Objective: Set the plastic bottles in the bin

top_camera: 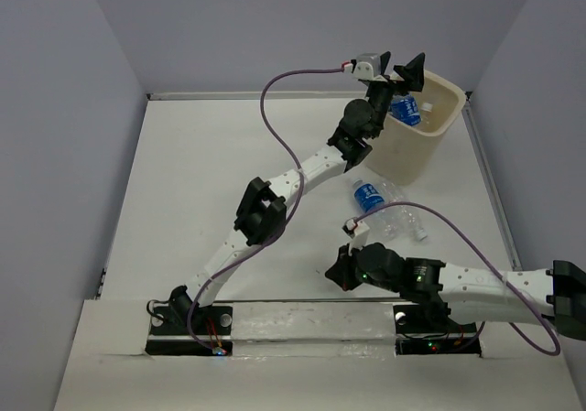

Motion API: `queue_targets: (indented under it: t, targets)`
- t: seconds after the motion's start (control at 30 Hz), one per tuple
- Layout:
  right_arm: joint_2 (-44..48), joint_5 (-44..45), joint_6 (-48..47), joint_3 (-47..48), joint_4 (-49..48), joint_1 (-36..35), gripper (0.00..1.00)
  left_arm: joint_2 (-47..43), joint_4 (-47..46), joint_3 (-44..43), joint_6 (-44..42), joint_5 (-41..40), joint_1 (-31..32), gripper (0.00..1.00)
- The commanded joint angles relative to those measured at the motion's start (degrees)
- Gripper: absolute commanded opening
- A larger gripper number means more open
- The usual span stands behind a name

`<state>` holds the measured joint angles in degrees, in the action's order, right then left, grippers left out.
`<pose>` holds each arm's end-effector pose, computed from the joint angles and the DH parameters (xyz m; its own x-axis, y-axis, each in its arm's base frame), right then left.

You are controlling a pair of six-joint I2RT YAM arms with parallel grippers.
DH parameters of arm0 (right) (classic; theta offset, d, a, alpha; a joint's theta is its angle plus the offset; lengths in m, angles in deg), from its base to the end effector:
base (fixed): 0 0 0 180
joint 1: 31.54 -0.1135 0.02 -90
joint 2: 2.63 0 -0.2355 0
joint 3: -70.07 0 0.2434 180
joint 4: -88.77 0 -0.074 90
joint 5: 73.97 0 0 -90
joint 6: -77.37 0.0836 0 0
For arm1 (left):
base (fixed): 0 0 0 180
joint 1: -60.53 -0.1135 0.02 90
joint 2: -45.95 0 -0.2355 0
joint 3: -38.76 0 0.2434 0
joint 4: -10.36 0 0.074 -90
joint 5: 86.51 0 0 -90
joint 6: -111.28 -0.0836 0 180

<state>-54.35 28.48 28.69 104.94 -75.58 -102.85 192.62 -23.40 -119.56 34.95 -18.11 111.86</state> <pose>0.0934 0.2200 0.1442 -0.7016 -0.0619 -0.7099 -0.5373 0.7004 0.4699 0.3750 -0.4193 0.4001 0.2990 -0.7252 -0.6202 0.6536 0.6292 -0.4206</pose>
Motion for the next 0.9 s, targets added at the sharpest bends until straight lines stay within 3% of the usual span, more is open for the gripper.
queue_targets:
  t: [0.0,0.13,0.33,0.4,0.43,0.53,0.57,0.67,0.73,0.87]
  targets:
    - [1.53,4.42,1.13,1.54,-1.48,-0.67,0.00,-3.14,-6.19,3.77,-1.45,0.34,0.17,0.99]
    - [2.85,6.53,0.43,2.16,2.12,-0.67,0.00,-7.09,-6.20,7.10,-1.72,1.21,0.26,0.99]
    - [5.49,15.22,-3.00,6.02,8.53,-0.67,0.00,-22.54,-0.07,17.90,-6.19,0.08,0.26,0.99]
    - [6.11,20.14,-4.58,8.56,11.35,-0.67,0.01,-32.55,2.32,27.90,-5.94,-0.80,0.26,0.99]
    - [6.11,22.25,-5.28,9.45,12.31,-0.67,0.02,-40.33,3.28,37.60,-5.15,-2.20,0.26,0.99]
    - [4.62,28.06,-6.95,12.17,14.61,0.72,0.07,-52.15,4.08,53.55,0.27,-5.10,0.17,0.99]
    - [4.01,28.24,-8.61,12.88,14.96,3.17,0.09,-56.10,4.52,63.01,1.78,-7.11,0.26,0.99]
    - [0.76,27.11,-13.60,15.96,16.54,7.83,0.13,-71.64,8.12,79.02,7.93,-8.54,0.26,0.99]
    - [-2.05,23.34,-17.48,18.75,18.12,14.77,0.20,-78.43,13.28,88.53,13.45,-7.41,0.26,0.99]
    - [-6.80,18.50,-20.66,22.37,19.53,21.90,0.41,-84.78,24.10,98.33,19.01,-4.08,0.35,0.99]
